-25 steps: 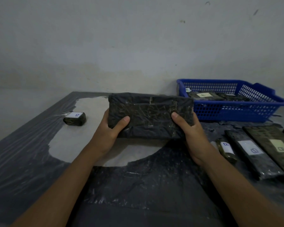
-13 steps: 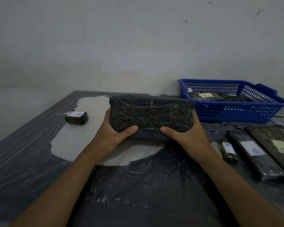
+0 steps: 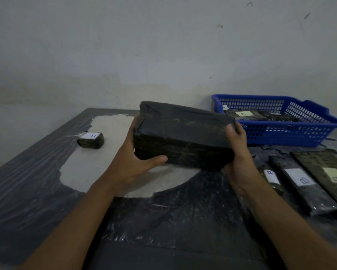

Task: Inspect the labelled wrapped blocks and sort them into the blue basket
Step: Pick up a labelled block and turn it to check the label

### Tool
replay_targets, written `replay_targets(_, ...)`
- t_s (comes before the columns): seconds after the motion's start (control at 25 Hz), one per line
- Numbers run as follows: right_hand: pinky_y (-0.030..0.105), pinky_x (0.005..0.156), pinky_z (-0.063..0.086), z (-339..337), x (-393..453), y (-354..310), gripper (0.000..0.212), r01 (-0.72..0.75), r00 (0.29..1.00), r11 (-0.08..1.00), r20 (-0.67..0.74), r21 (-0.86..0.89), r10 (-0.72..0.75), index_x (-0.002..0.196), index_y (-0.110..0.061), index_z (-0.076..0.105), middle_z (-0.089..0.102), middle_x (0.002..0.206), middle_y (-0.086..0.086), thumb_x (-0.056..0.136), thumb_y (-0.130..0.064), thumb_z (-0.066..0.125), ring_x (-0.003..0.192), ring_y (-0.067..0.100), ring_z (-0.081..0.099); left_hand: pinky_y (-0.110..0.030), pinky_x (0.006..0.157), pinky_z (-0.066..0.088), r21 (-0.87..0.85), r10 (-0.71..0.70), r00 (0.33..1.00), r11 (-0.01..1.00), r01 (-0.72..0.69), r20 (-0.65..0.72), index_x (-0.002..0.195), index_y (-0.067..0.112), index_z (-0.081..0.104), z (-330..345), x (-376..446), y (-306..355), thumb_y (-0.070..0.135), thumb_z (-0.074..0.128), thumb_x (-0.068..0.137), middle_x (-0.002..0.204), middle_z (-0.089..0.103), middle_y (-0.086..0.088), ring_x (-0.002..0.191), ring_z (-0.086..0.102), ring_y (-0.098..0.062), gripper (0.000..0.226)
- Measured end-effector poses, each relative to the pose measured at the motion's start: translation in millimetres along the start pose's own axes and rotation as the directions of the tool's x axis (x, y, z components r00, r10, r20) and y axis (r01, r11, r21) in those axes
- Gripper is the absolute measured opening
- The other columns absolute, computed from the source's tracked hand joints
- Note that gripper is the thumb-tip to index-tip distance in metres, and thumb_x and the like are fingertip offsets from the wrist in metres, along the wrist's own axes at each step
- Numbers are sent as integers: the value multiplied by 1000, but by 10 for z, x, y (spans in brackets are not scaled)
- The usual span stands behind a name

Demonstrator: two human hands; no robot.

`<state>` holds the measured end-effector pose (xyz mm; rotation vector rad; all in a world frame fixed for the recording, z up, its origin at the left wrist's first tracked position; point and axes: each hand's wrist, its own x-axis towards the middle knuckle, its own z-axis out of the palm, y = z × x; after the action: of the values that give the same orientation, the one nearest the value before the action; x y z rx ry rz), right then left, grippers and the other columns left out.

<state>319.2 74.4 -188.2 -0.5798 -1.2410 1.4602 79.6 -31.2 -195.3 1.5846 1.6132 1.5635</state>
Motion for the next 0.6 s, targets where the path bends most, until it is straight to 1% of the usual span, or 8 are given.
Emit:
replay_targets(0.08,47,112,49,-16,-27,13,97,32,999,995,10,-94,-31,147,-47,45,65,141,-3,62,-54,93,125,19,66,-20,99,52,-211,15,1000,977,-14,5,147,35,30,-12,-10,34,71,80,68,148,49,7,130,56,-2,100)
replay_targets(0.12,43,111,50,-23,-43,18,86,50,999,988,13,-149,-48,141,-55,45,63,142,-7,68,-49,92,127,16,64,-29,96,56,-344,-33,999,939,26,-14,145,32,32,-21,-10,46,79,75,65,150,47,-1,132,57,-13,102)
replay_targets(0.16,37,109,52,-7,-69,11,79,73,997,978,25,-194,-69,137,-59,42,60,144,-12,76,-45,89,129,12,62,-34,93,58,-437,-74,997,897,59,-18,145,28,33,-33,-9,54,81,75,64,151,47,-6,131,59,-18,105)
replay_targets(0.2,31,107,53,17,-94,6,76,101,995,970,43,-221,-94,137,-58,38,56,145,-17,79,-41,84,130,8,60,-37,92,59,-456,-94,995,888,64,-42,143,27,32,-45,2,43,74,78,66,150,47,-9,128,61,-20,101)
replay_targets(0.28,23,105,52,51,-119,3,80,151,988,960,67,-234,-140,147,-49,34,53,146,-21,78,-38,74,130,1,58,-44,96,57,-365,-63,993,931,23,-98,138,34,30,-40,20,23,51,81,71,146,50,-7,123,64,-18,86)
replay_targets(0.4,23,105,51,57,-110,46,85,200,980,943,59,-265,-191,156,-32,35,56,144,-17,80,-38,73,126,-1,59,-44,104,54,-284,3,996,958,-28,-90,148,31,27,6,27,17,28,79,81,141,54,1,123,64,-14,85)
replay_targets(0.48,27,107,52,53,-102,61,86,204,979,937,54,-283,-196,157,-30,34,57,145,-15,81,-38,73,127,1,59,-39,104,54,-279,27,996,959,-50,-88,150,25,27,24,29,25,24,76,81,139,55,3,122,64,-12,85)
replay_targets(0.6,25,103,54,56,-108,29,82,210,977,937,84,-280,-194,151,-35,38,58,143,-13,78,-38,76,125,2,61,-33,100,56,-278,47,993,958,-75,-106,149,24,29,15,23,16,37,82,78,140,54,2,122,64,-10,90)
